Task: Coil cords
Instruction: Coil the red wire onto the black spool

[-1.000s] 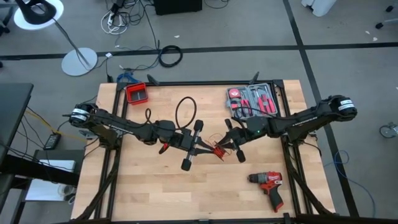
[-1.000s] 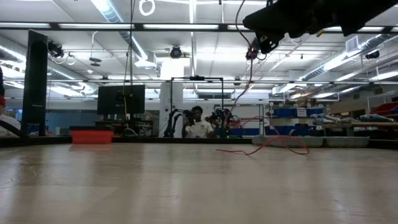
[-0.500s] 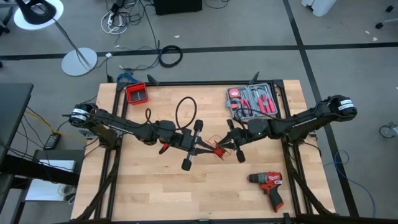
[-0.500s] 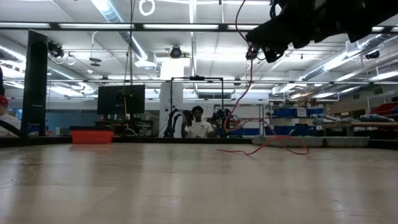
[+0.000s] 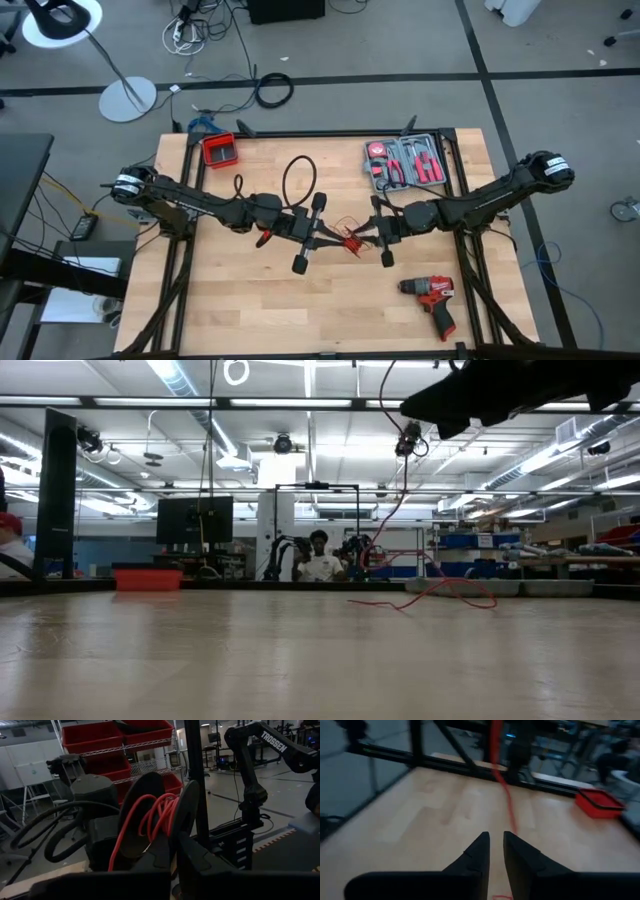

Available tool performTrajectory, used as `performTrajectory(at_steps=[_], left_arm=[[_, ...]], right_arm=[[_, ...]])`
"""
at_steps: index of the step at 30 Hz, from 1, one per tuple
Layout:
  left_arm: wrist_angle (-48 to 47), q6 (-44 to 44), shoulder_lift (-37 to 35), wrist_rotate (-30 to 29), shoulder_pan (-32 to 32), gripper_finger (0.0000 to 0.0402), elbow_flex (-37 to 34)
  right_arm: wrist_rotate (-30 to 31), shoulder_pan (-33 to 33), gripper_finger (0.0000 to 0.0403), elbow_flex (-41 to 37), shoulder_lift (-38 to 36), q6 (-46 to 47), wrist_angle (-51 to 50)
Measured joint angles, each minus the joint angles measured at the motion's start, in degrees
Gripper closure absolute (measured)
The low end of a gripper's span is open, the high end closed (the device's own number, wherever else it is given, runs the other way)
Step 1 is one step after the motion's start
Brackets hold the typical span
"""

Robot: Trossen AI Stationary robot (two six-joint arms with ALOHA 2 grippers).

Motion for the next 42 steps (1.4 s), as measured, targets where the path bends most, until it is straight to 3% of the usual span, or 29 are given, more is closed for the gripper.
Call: performTrajectory(at_steps=[5, 28, 42], left_arm=[[-0.1, -0.1, 0.0, 0.0, 0.0, 0.0392, 0.0], [0.3, -0.2, 0.0, -0.8, 0.0, 0.0392, 0.0], [0.2, -0.2, 0.0, -1.0, 0.0, 0.0392, 0.0]], right_arm=[[4.6, 0.4, 0.035, 0.0, 0.0, -0.8, -0.2], [4.6, -1.8, 0.035, 0.0, 0.3, 0.3, -2.1], [3.6, -2.7, 0.0351, 0.0, 5.8, 1.3, 1.9]])
